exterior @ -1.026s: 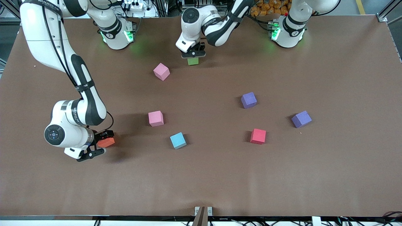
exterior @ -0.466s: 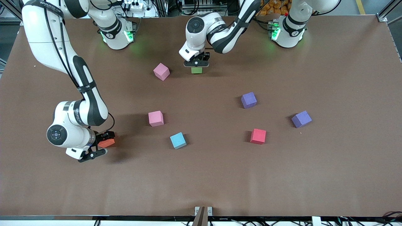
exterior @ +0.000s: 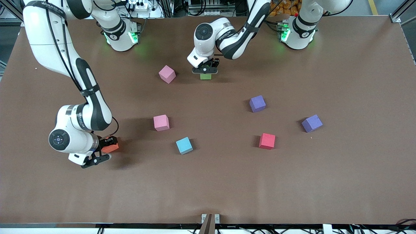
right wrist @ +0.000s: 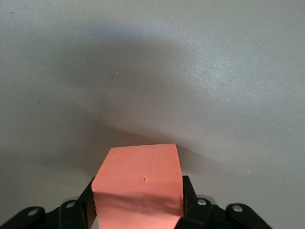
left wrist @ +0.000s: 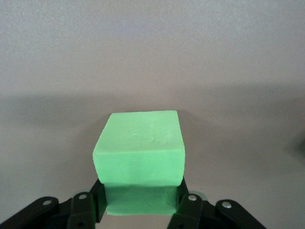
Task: Arrange blocks into number 1
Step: 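Lower the green cube onto the table and open the left gripper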
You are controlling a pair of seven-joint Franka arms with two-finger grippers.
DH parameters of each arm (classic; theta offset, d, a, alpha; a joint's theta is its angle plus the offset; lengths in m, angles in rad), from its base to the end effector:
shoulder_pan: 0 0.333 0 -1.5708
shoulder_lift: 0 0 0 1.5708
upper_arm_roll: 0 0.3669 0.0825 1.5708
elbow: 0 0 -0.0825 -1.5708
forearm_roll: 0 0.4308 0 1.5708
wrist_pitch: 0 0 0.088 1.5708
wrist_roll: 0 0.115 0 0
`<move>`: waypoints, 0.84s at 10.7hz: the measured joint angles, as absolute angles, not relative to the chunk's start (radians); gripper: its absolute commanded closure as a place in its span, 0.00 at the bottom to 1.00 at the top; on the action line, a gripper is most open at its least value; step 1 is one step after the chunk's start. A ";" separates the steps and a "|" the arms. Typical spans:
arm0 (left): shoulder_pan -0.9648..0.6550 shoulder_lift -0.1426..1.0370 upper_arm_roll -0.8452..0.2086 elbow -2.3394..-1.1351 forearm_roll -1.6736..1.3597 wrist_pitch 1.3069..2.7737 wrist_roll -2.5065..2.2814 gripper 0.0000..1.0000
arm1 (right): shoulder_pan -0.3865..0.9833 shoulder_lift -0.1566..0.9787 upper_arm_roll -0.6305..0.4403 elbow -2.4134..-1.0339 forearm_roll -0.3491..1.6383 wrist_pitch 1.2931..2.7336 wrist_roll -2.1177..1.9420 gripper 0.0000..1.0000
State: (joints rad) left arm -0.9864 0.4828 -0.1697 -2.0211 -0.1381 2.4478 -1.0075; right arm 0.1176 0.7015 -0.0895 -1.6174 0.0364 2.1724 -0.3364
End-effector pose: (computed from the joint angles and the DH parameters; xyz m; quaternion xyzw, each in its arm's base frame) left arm 0.2628 -0.5928 0.2072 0.9962 -0.0114 -0.0849 0.0153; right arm 0.7416 0.0306 0.2024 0.9813 0.1779 -0.0732 0.0041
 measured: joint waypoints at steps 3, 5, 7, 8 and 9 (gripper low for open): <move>-0.987 0.494 -0.153 -1.996 -0.138 2.448 -1.008 0.00 | 0.118 0.702 -0.091 -1.617 0.036 2.176 -0.337 0.31; -0.986 0.495 -0.145 -1.963 -0.138 2.445 -1.014 0.00 | 0.118 0.699 -0.091 -1.611 0.038 2.184 -0.336 0.32; -0.986 0.492 -0.133 -1.919 -0.138 2.398 -1.029 0.00 | 0.119 0.676 -0.091 -1.601 0.039 2.186 -0.306 0.33; -0.985 0.477 -0.118 -1.899 -0.138 2.358 -1.031 0.00 | 0.126 0.654 -0.092 -1.599 0.040 2.184 -0.250 0.33; -0.982 0.446 -0.093 -1.884 -0.138 2.311 -1.032 0.00 | 0.144 0.627 -0.092 -1.601 0.040 2.180 -0.168 0.33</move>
